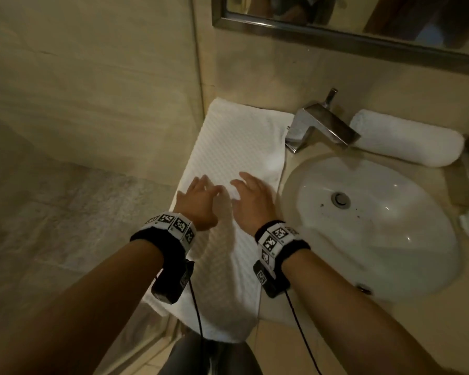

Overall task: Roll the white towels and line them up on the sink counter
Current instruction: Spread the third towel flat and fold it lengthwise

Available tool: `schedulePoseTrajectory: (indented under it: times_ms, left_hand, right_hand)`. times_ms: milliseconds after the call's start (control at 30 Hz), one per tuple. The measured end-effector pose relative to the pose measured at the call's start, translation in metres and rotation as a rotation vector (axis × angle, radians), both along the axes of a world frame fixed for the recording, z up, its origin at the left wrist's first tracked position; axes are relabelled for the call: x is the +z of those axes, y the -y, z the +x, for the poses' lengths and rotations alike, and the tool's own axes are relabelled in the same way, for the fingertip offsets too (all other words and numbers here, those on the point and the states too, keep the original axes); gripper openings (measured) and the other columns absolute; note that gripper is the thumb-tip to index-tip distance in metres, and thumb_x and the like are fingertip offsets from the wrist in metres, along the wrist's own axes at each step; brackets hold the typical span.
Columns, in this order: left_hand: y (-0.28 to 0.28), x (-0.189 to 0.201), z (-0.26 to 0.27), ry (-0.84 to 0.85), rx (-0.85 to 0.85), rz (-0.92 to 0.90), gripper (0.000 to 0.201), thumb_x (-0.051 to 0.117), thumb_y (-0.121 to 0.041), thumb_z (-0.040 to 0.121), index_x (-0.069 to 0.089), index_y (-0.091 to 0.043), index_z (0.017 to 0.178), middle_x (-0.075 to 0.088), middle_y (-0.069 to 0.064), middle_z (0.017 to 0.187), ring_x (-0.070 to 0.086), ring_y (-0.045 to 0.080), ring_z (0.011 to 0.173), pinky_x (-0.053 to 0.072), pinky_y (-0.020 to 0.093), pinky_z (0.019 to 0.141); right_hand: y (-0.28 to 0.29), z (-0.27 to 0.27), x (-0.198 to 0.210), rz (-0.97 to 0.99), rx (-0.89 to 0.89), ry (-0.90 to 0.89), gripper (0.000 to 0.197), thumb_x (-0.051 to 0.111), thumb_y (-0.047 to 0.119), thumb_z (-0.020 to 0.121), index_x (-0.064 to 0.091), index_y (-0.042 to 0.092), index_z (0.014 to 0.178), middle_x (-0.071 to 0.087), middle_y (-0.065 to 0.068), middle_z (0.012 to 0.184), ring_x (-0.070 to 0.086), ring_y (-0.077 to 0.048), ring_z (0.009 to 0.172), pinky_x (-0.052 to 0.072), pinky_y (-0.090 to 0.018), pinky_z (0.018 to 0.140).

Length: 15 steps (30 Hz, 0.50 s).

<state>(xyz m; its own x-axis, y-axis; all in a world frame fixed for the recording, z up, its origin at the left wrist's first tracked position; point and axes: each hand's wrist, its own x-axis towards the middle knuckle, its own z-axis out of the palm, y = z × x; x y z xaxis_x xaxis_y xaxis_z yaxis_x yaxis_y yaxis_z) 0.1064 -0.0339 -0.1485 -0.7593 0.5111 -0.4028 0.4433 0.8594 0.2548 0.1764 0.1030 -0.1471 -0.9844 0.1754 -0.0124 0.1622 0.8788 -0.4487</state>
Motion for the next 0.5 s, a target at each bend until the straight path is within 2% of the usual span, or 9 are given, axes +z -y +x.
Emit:
schedulePoseTrajectory:
  times_ms: [33,67,100,167,233,333,400,500]
  left_hand:
    - [0.003,0.0,0.002,-0.027,0.008,0.034,0.074,0.067,-0.031,0.077,0.031,-0.039,0.141,0.019,0.005,0.155,0.017,0.023,0.145,0.032,0.054,0.109]
    - [0.006,0.0,0.003,-0.051,0.017,0.054,0.075,0.069,-0.034,0.076,0.032,-0.037,0.141,0.024,0.005,0.153,0.022,0.023,0.143,0.035,0.052,0.108]
    - [0.012,-0.002,0.005,-0.076,0.027,0.062,0.077,0.07,-0.038,0.076,0.031,-0.035,0.143,0.026,0.005,0.152,0.023,0.023,0.143,0.036,0.051,0.107]
    - [0.024,-0.006,0.014,-0.102,0.031,0.028,0.076,0.061,-0.05,0.083,0.023,-0.036,0.147,0.017,0.006,0.157,0.015,0.025,0.146,0.031,0.053,0.11]
    - [0.034,-0.013,0.031,-0.09,-0.01,-0.054,0.071,0.04,-0.058,0.092,0.006,-0.037,0.151,-0.006,0.006,0.161,-0.005,0.026,0.148,0.021,0.057,0.113]
    - [0.045,-0.018,0.057,-0.096,-0.107,-0.085,0.068,0.022,-0.06,0.095,-0.008,-0.035,0.151,-0.022,0.009,0.158,-0.019,0.029,0.146,0.006,0.06,0.115]
    - [0.048,-0.018,0.068,-0.065,-0.163,-0.083,0.067,0.019,-0.058,0.096,-0.01,-0.035,0.151,-0.025,0.009,0.157,-0.022,0.032,0.144,-0.002,0.057,0.116]
    - [0.045,-0.019,0.072,-0.035,-0.186,-0.098,0.068,0.019,-0.062,0.095,-0.012,-0.036,0.151,-0.027,0.008,0.156,-0.026,0.033,0.143,-0.008,0.055,0.116]
  right_hand:
    - [0.008,0.009,0.0,-0.042,0.026,0.0,0.05,0.056,0.027,0.092,0.047,0.017,0.14,0.033,-0.01,0.154,0.029,-0.026,0.142,0.022,-0.047,0.116]
    - [0.016,0.019,-0.001,-0.077,0.049,0.05,0.057,0.054,0.033,0.092,0.039,0.021,0.146,0.027,-0.01,0.157,0.024,-0.026,0.145,0.02,-0.049,0.117]
    - [0.021,0.03,-0.004,-0.087,0.068,0.154,0.067,0.051,0.043,0.092,0.025,0.027,0.151,0.015,-0.009,0.161,0.012,-0.025,0.148,0.013,-0.05,0.119]
    - [0.026,0.051,-0.013,0.009,0.083,0.405,0.081,0.037,0.065,0.089,-0.004,0.035,0.153,-0.018,-0.002,0.161,-0.018,-0.021,0.148,-0.007,-0.05,0.119]
    - [0.024,0.064,-0.021,0.102,0.069,0.514,0.086,0.024,0.076,0.086,-0.017,0.037,0.15,-0.035,0.002,0.154,-0.032,-0.018,0.142,-0.015,-0.05,0.116]
    - [0.022,0.064,-0.022,0.114,0.054,0.555,0.085,0.02,0.078,0.086,-0.021,0.038,0.149,-0.039,0.004,0.152,-0.034,-0.017,0.141,-0.016,-0.048,0.116]
    - [0.02,0.064,-0.022,0.119,0.051,0.561,0.084,0.022,0.076,0.086,-0.02,0.038,0.149,-0.039,0.005,0.152,-0.033,-0.016,0.142,-0.016,-0.047,0.116]
    - [0.016,0.065,-0.025,0.126,0.037,0.556,0.081,0.025,0.072,0.089,-0.02,0.039,0.148,-0.038,0.006,0.153,-0.031,-0.014,0.142,-0.015,-0.047,0.117]
